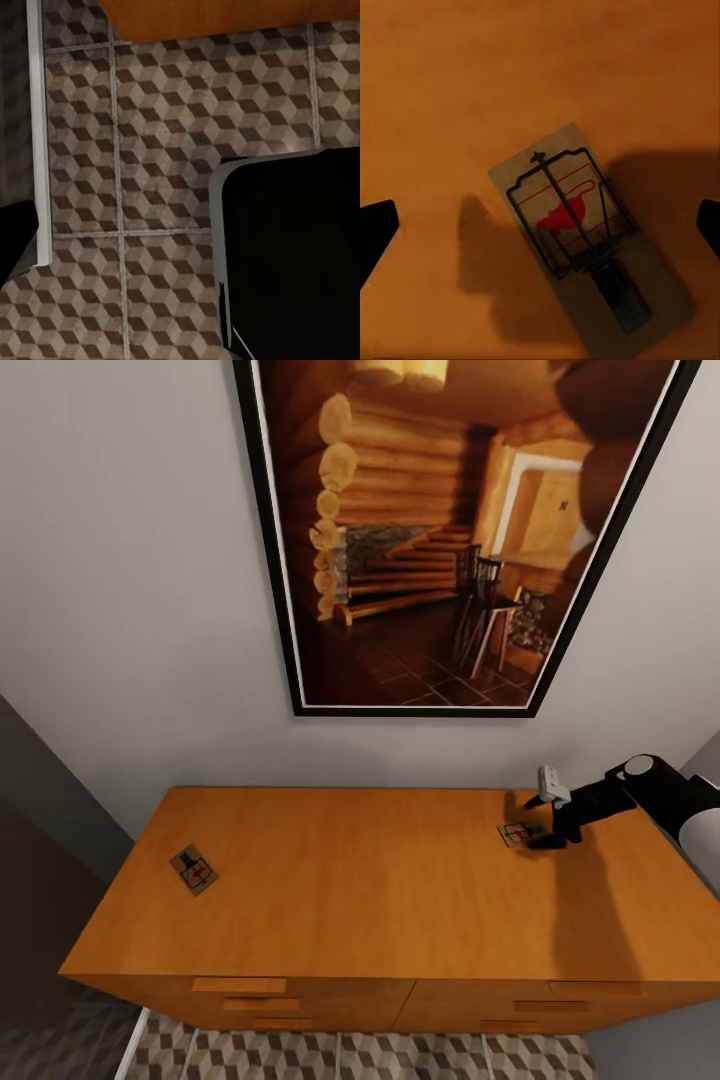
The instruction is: Take the four mousetraps from the cabinet in the bathroom and place them on the bathroom floor. Make sure all four end up on the same floor surface, and ensure that at least two of them are either under or directly next to the same bathroom sink.
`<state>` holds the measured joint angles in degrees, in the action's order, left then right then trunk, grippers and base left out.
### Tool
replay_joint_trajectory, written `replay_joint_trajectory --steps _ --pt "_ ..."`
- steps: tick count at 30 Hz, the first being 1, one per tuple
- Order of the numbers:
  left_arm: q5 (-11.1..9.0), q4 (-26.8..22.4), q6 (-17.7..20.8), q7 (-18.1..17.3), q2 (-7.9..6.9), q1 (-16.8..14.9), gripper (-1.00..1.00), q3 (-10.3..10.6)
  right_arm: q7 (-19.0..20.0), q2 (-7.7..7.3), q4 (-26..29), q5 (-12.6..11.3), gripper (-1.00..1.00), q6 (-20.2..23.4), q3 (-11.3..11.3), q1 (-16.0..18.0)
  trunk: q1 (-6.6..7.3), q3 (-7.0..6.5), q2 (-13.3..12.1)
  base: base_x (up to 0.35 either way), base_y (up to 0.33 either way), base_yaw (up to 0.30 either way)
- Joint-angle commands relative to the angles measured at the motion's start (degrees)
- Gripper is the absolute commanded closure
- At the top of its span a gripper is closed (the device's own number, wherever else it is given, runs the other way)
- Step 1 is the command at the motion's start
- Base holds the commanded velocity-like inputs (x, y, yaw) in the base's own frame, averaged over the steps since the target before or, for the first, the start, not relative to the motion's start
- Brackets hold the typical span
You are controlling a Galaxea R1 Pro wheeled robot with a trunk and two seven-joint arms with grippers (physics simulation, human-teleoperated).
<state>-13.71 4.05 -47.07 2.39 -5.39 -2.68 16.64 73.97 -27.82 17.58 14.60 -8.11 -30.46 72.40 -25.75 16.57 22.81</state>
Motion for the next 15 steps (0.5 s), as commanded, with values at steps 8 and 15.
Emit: replay_joint_trajectory --steps 8,15 --pt "-0.2 0.2 -0.3 0.2 0.03 -0.1 -1.0 0.5 2.4 0.04 0.1 0.5 -1.0 -0.6 0.2 0.0 -0.03 0.1 0.1 0.0 0.0 0.0" --pt "-0.2 0.2 -0.3 0.2 0.03 -0.1 -1.0 0.5 2.8 0.04 0.0 0.7 -1.0 -0.7 0.1 0.0 -0.03 0.1 0.1 0.0 0.0 0.0"
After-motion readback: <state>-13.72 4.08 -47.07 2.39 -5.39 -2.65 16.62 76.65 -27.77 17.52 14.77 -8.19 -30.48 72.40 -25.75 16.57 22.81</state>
